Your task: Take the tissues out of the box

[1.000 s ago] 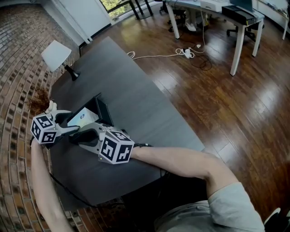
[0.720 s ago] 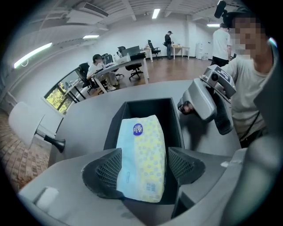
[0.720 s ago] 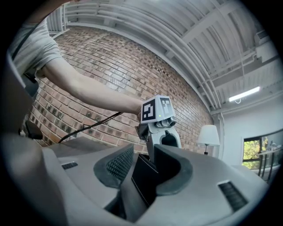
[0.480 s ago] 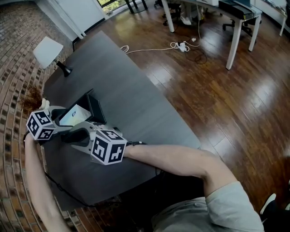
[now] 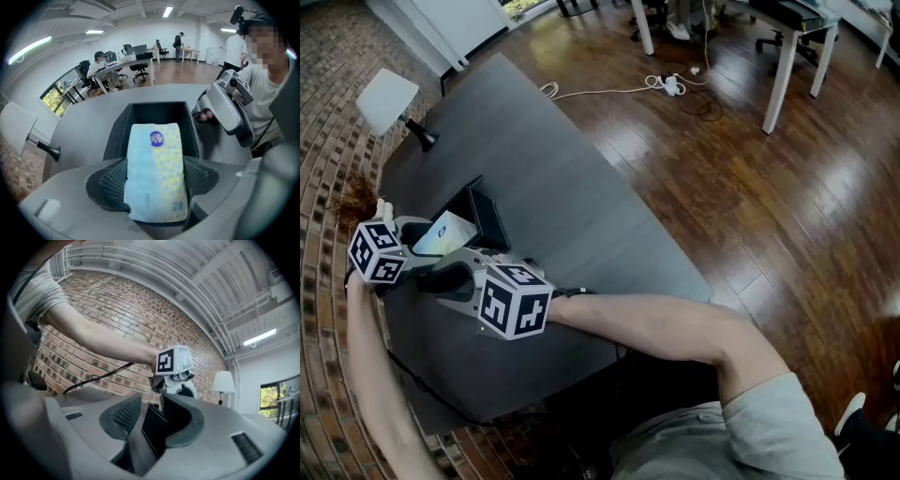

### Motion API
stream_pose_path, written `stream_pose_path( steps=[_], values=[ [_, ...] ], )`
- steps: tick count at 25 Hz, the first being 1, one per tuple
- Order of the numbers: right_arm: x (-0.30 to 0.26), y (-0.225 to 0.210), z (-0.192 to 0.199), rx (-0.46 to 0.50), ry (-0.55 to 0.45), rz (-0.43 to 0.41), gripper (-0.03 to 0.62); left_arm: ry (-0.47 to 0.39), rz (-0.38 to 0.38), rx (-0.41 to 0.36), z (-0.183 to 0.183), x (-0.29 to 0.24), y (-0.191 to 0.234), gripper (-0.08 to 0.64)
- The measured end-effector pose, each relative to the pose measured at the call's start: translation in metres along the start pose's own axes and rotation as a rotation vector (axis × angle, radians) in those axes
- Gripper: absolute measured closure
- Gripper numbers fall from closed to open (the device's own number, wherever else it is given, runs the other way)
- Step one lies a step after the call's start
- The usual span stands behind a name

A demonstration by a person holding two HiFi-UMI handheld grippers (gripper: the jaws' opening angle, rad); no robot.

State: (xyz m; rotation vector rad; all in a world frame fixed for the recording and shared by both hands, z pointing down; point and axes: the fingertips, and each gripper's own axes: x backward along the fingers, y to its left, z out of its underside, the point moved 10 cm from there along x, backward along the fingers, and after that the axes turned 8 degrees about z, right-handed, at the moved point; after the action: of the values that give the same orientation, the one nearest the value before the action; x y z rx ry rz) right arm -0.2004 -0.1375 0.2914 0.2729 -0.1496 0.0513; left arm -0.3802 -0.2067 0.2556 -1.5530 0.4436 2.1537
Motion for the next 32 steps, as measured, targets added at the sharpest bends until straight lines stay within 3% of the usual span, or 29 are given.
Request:
stream_pose_path(
  steps=[5,9,13,16,18,21,25,27,32],
  values=[
    [0.003,0.001,-0.001,-0.001,-0.007,-0.007,0.446,-0.042,-0.094,-0.052,0.002,0.012,-0.014,0.218],
    [0.004,0.002,-0.002,0.02,-0.007,-0.004,0.446,-0.228,-0.194,-0.037,0.002,0.053,-0.031,0.218],
    [0.005,0.004,-0.002,0.038,-0.009,-0.006,0.446,-0.576,-0.341,0.017,0.016,0.099,-0.063,0.218],
    [0.005,0.006,-0.001,0.049,-0.007,-0.008,0.446,-0.954,-0.435,0.087,0.036,0.117,-0.102,0.218],
    [0.005,0.007,0.0,0.058,-0.008,-0.009,0.446,-1.209,-0.446,0.128,0.049,0.115,-0.134,0.219],
    [0.006,0.008,-0.001,0.069,-0.011,-0.01,0.446,-1.51,-0.394,0.151,0.059,0.099,-0.18,0.221],
    [0.007,0.008,-0.002,0.073,-0.013,-0.009,0.446,-1.88,-0.208,0.212,0.064,0.067,-0.224,0.221],
    [0.008,0.009,-0.002,0.078,-0.014,-0.012,0.446,-2.003,-0.121,0.247,0.064,0.049,-0.238,0.221],
    [0.011,0.01,-0.004,0.089,-0.019,-0.018,0.446,-2.183,0.015,0.298,0.063,0.008,-0.263,0.222]
  ],
)
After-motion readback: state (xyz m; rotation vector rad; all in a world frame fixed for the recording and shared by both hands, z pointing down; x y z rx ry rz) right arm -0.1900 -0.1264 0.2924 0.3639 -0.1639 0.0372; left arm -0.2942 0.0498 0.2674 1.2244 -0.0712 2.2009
